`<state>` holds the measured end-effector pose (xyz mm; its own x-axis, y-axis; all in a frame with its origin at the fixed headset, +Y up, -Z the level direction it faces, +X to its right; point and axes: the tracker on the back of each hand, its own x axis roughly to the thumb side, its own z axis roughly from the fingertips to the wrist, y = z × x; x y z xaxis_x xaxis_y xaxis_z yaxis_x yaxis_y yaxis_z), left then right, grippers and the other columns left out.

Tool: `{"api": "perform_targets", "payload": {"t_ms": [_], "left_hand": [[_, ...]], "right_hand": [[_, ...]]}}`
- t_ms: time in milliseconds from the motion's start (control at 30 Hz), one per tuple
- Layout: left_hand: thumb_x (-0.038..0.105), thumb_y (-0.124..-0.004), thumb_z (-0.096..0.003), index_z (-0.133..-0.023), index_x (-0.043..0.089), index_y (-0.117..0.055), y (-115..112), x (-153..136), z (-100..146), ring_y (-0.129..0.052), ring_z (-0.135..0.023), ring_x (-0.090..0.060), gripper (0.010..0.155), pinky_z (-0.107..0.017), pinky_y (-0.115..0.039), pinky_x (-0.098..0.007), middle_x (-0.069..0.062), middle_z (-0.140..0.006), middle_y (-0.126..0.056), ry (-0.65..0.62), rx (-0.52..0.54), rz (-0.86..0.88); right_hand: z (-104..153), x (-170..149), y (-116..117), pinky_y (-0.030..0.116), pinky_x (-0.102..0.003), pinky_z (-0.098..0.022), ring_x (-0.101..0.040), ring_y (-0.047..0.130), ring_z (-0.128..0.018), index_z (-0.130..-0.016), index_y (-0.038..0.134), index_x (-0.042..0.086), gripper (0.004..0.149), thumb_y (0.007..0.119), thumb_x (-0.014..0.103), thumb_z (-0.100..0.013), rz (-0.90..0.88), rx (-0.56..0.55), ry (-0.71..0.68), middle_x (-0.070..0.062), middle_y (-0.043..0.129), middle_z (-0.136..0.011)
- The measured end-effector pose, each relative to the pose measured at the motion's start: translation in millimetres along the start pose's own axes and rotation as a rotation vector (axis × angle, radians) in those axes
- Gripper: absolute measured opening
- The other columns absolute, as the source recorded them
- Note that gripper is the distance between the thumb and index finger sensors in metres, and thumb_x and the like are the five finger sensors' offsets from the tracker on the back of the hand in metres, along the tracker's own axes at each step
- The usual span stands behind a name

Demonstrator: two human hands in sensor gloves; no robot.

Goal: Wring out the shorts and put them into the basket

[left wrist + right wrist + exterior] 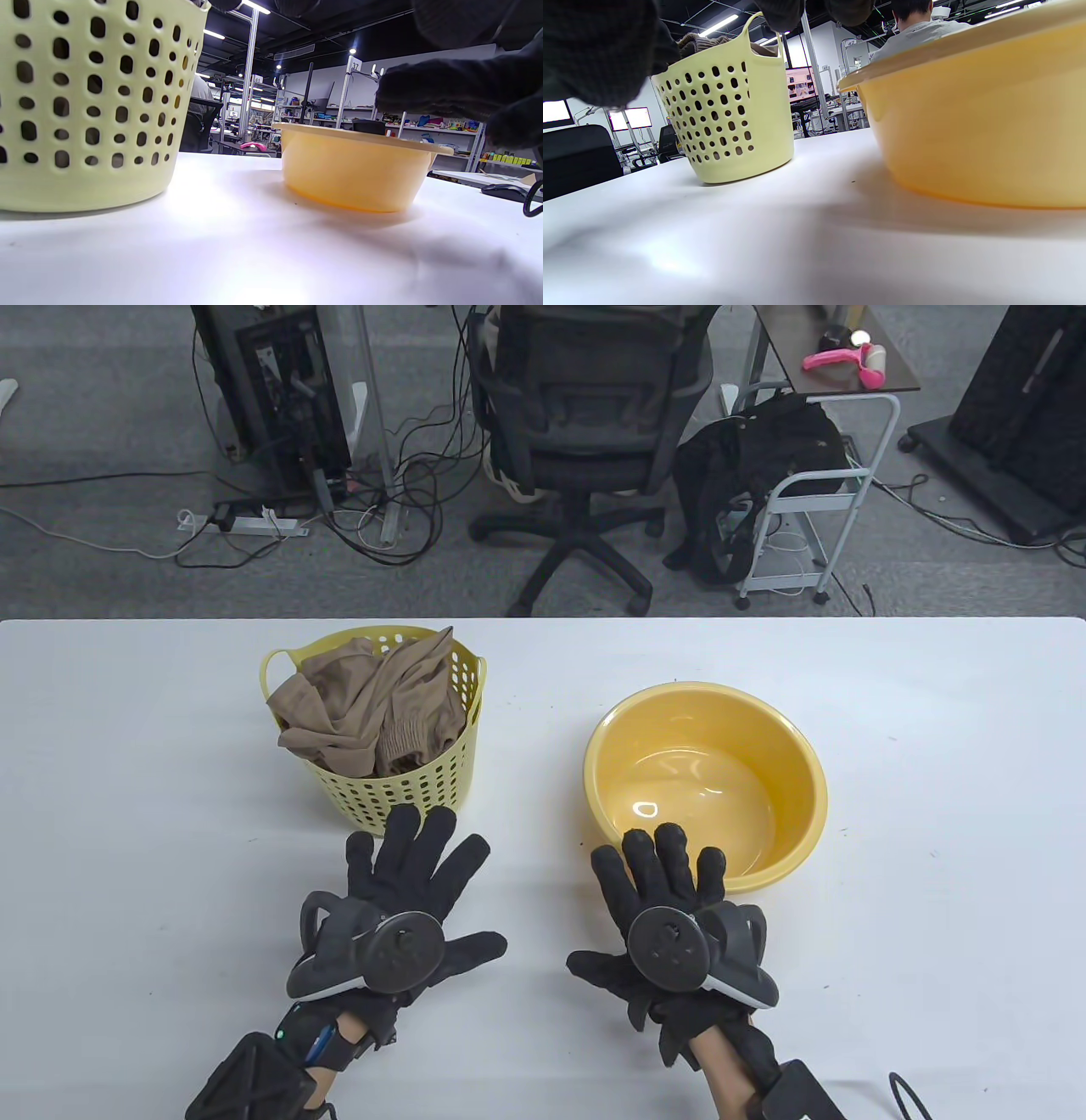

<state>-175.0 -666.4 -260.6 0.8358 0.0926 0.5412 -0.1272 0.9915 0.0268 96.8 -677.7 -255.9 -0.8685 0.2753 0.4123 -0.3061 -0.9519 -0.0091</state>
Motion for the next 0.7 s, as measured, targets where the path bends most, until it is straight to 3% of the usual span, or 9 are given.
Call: {"api": "perform_targets", "payload": {"t_ms": [300, 700], "left_hand": [[0.074, -0.068, -0.0493, -0.118, 0.024, -0.031, -19, -8, 0, -0.024, -0.111, -0.065, 0.093, -0.062, -0.026, -0.085, -0.027, -0.127, -0.023, 0.012, -0.049, -0.012], [0.073, -0.069, -0.0495, -0.118, 0.024, -0.032, -22, -10, 1, -0.026, -0.111, -0.066, 0.092, -0.063, -0.027, -0.085, -0.027, -0.127, -0.026, 0.010, -0.058, 0.008]], "right_hand": [[0, 0, 1, 0.020, -0.082, -0.062, -0.059, 0.019, -0.101, -0.113, 0.037, 0.011, 0.104, 0.081, 0.072, -0.041, -0.002, 0.013, 0.004, -0.029, 0.029, -0.113], [0, 1, 1, 0.020, -0.081, -0.062, -0.059, 0.019, -0.101, -0.112, 0.037, 0.011, 0.104, 0.081, 0.072, -0.041, 0.005, 0.016, -0.004, -0.029, 0.029, -0.113]]}}
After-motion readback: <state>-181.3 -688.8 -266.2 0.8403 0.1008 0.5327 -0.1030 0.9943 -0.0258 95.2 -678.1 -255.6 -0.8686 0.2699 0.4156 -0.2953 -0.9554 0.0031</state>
